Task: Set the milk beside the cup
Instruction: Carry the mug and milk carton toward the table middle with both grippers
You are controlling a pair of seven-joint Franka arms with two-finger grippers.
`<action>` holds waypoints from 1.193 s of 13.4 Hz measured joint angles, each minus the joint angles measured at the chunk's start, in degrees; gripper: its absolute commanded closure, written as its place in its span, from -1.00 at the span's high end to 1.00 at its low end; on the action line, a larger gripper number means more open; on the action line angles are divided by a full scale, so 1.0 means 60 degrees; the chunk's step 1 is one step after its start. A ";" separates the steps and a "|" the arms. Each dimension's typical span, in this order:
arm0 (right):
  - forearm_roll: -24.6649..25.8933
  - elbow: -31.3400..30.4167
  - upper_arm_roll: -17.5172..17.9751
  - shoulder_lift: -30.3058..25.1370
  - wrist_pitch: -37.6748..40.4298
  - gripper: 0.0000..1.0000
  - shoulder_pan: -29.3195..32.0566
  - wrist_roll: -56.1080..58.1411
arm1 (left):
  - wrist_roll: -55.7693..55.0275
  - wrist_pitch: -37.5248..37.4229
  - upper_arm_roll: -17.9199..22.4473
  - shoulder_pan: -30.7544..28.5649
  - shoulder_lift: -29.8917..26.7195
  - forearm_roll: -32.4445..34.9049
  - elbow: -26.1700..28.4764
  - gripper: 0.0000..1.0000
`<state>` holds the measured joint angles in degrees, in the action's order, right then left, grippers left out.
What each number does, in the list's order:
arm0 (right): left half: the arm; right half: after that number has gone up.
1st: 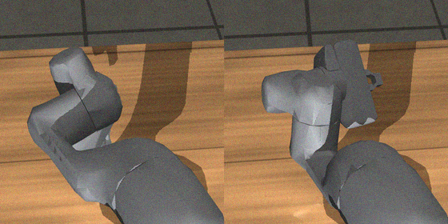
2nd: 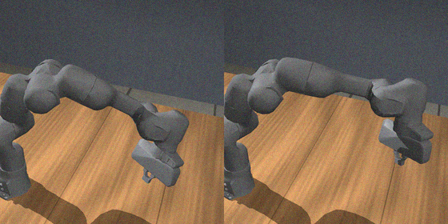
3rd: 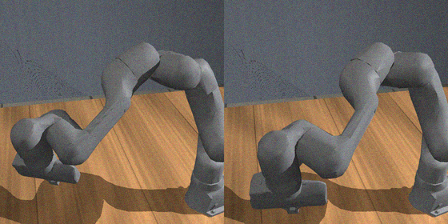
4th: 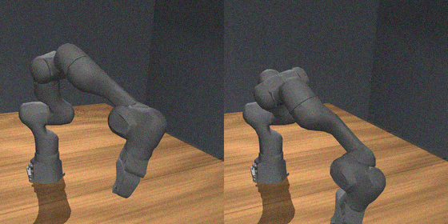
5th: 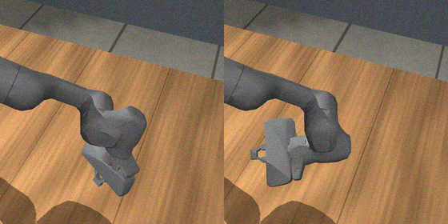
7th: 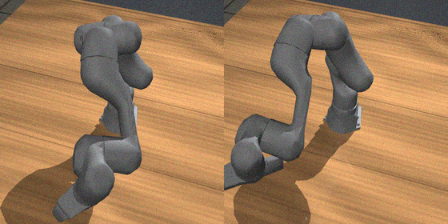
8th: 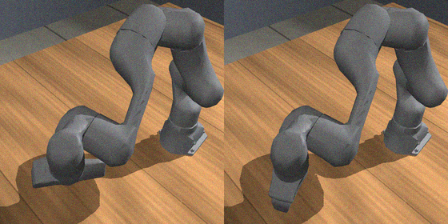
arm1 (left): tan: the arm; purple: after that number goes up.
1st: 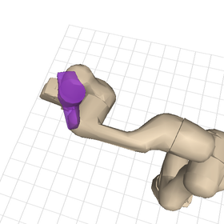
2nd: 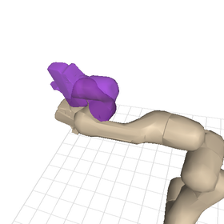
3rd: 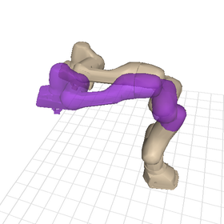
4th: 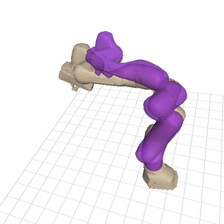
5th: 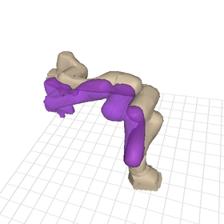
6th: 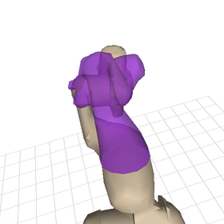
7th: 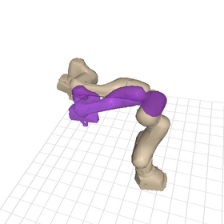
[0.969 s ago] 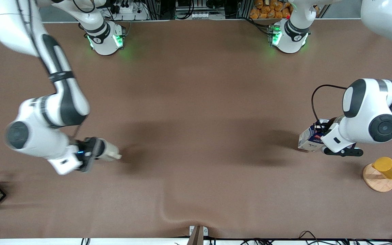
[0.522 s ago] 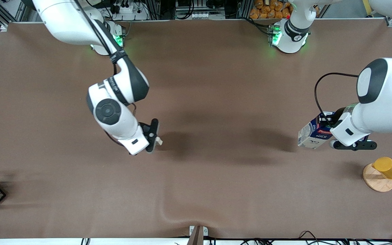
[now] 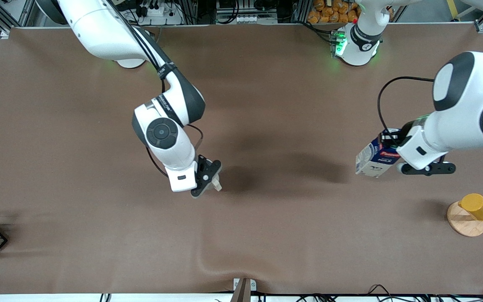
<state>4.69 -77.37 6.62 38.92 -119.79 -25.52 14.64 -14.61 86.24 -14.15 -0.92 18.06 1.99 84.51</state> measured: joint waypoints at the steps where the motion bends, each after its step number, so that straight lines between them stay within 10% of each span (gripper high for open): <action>1: -0.0007 0.0079 0.0006 0.0076 -0.0003 -1.00 -0.0102 -0.1093 | -0.0360 -0.0036 -0.0244 0.0005 -0.0002 -0.0002 -0.0004 -0.23; 13: -0.1340 0.0142 0.0031 0.1060 -0.1738 -0.90 -0.1468 -0.9360 | -0.2444 -0.0839 -0.1642 0.0672 -0.0095 -0.0749 -0.0581 -0.22; 15: -0.1344 0.0166 0.0031 0.1110 -0.1745 0.99 -0.1540 -0.9552 | -0.2459 -0.0839 -0.1668 0.0697 -0.0094 -0.0749 -0.0611 -0.22; 16: -0.1347 0.0180 0.0022 0.1110 -0.1745 1.00 -0.1539 -0.9589 | -0.2472 -0.0839 -0.1708 0.0691 -0.0094 -0.0749 -0.0622 -0.22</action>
<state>-3.39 -76.30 6.76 45.59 -130.26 -34.76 -42.89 -29.44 81.20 -24.39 3.22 17.49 -2.50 80.78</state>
